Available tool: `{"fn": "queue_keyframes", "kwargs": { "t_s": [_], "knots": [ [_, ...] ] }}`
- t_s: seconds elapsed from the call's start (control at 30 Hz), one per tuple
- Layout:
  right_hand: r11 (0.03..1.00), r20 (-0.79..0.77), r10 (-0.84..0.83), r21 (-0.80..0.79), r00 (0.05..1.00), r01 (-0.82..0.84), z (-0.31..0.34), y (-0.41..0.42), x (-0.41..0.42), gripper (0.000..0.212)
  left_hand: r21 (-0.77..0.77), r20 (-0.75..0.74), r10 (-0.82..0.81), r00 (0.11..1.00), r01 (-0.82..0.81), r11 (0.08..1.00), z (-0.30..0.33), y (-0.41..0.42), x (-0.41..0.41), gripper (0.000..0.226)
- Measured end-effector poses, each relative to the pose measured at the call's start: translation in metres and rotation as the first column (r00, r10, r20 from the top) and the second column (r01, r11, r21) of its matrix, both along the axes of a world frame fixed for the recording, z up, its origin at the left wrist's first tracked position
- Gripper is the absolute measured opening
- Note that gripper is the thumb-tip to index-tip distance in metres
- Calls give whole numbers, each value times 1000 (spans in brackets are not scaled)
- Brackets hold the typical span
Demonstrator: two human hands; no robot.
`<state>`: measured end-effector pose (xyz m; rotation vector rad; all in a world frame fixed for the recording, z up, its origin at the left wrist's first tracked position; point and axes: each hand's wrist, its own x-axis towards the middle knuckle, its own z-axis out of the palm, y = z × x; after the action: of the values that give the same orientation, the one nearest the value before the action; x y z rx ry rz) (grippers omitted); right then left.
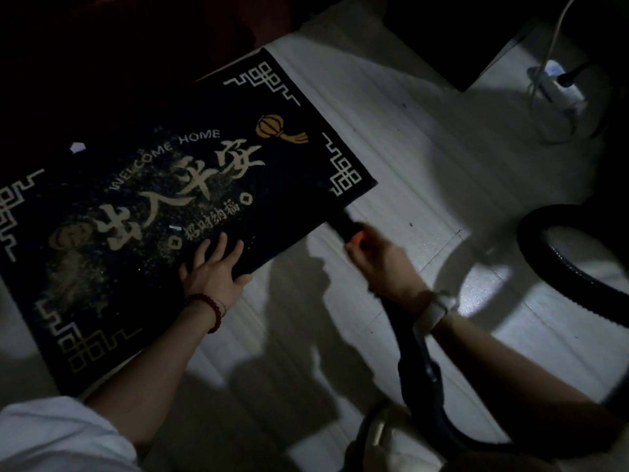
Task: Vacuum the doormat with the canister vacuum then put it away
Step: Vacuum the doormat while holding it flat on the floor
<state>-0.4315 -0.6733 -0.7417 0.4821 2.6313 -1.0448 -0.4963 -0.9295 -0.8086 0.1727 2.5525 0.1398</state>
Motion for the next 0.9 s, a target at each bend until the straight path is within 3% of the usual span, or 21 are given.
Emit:
{"fn": "queue_keyframes", "kwargs": {
  "t_s": [0.1,0.3,0.57,0.77,0.9],
  "knots": [
    [988,113,96,-131,989,-81,15,-16,10,49,3,-9,-2,1000,2,1000,0,-2,0,63],
    [977,23,-185,-107,982,187,18,15,-41,44,5,4,-29,1000,29,1000,1,-6,-1,59],
    [973,230,109,-223,967,-57,31,-23,-2,49,55,18,-5,1000,4,998,-3,-9,-1,60],
    [998,47,-43,-52,998,45,37,-6,-41,46,139,37,-39,999,34,990,6,-23,-9,64],
    [999,88,-19,36,996,15,13,-24,-32,51,-25,6,-114,993,115,993,8,-57,6,69]
  ]
}}
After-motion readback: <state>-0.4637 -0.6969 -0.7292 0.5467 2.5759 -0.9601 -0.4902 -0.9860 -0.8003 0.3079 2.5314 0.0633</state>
